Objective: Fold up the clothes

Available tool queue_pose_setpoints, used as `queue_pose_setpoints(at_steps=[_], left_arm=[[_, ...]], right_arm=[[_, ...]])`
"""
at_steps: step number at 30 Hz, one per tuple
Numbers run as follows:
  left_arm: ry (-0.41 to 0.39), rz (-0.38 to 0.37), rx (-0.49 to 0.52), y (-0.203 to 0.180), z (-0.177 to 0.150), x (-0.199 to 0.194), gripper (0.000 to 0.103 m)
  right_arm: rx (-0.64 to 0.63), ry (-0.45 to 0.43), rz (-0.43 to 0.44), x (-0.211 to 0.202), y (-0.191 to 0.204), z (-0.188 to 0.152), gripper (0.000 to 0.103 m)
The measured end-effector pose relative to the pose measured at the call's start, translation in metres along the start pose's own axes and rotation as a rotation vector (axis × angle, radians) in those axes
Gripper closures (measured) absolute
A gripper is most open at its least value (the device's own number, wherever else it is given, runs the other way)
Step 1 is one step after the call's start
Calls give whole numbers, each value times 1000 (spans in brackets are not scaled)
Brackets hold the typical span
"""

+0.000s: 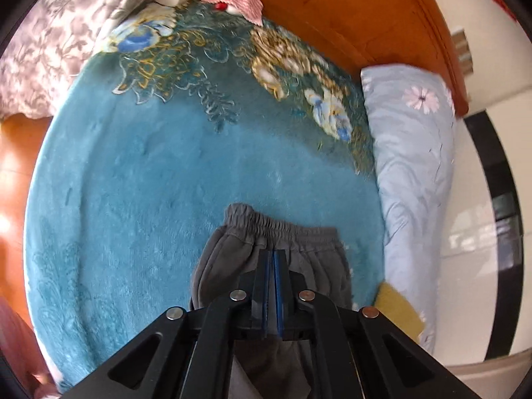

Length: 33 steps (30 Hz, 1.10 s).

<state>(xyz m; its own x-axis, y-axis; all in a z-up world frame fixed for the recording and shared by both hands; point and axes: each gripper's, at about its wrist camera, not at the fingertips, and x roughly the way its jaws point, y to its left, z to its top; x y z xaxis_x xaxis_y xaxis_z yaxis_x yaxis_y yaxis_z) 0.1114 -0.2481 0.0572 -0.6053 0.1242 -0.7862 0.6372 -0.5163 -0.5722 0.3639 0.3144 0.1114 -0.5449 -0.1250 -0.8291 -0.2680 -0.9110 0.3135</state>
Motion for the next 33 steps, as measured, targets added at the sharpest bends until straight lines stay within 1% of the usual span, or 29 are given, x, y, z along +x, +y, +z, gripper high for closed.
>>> queue_pose_setpoints(at_steps=[2, 3, 5, 6, 7, 9, 10, 11, 12, 13, 14, 16, 17, 18, 20, 21, 22, 23, 24, 25, 28, 30, 31, 32, 33], left_arm=[[23, 66, 27, 4, 0, 10, 98], [32, 117, 29, 10, -1, 17, 98], [52, 168, 2, 19, -5, 28, 98], [79, 180, -10, 24, -9, 35, 96], [105, 193, -22, 28, -12, 42, 93], [150, 194, -43, 31, -18, 53, 78], [160, 188, -50, 30, -19, 54, 76], [157, 187, -47, 29, -19, 55, 73], [154, 185, -45, 27, -19, 55, 69], [151, 188, -41, 26, -20, 55, 68], [152, 188, -35, 25, -20, 56, 64], [154, 202, -13, 22, -22, 59, 63], [155, 210, -4, 22, -23, 60, 63], [161, 216, 0, 23, -24, 62, 63], [177, 201, -21, 29, -23, 63, 63], [180, 201, -28, 31, -22, 63, 63], [184, 200, -35, 34, -21, 63, 63], [189, 204, -43, 34, -22, 65, 63], [197, 205, -56, 36, -23, 65, 63], [198, 204, -61, 36, -23, 65, 63], [201, 199, -70, 37, -24, 63, 63], [204, 191, -67, 37, -25, 62, 63], [208, 189, -62, 37, -25, 62, 63], [213, 186, -58, 38, -25, 62, 63], [218, 184, -54, 39, -25, 62, 65]], right_arm=[[-14, 44, -31, 12, -3, -3, 97], [-3, 66, -38, 18, -7, -8, 97], [26, 112, -49, 29, -16, -17, 96], [40, 134, -55, 34, -20, -21, 96], [41, 146, -63, 36, -22, -24, 95], [32, 154, -86, 37, -24, -26, 94], [27, 156, -99, 36, -24, -27, 90], [16, 144, -121, 32, -23, -25, 88], [3, 125, -154, 26, -22, -22, 82], [-10, 103, -187, 20, -21, -19, 70], [-23, 77, -211, 12, -19, -16, 66], [-55, 60, -184, 5, -12, -14, 65], [-94, 77, -148, 5, -3, -16, 65], [-140, 111, -108, 8, 7, -21, 65], [-259, 210, 3, 23, 36, -42, 65], [-294, 244, 42, 29, 46, -51, 65], [-333, 288, 80, 37, 57, -63, 63], [-374, 329, 96, 47, 66, -75, 61], [-416, 350, 83, 56, 73, -85, 59], [-460, 370, 67, 65, 80, -95, 59], [-589, 407, -31, 89, 88, -115, 59], [-636, 418, -99, 100, 87, -123, 59], [-656, 412, -132, 103, 87, -126, 62], [-675, 405, -162, 105, 87, -128, 70], [-685, 399, -179, 106, 87, -129, 92]])
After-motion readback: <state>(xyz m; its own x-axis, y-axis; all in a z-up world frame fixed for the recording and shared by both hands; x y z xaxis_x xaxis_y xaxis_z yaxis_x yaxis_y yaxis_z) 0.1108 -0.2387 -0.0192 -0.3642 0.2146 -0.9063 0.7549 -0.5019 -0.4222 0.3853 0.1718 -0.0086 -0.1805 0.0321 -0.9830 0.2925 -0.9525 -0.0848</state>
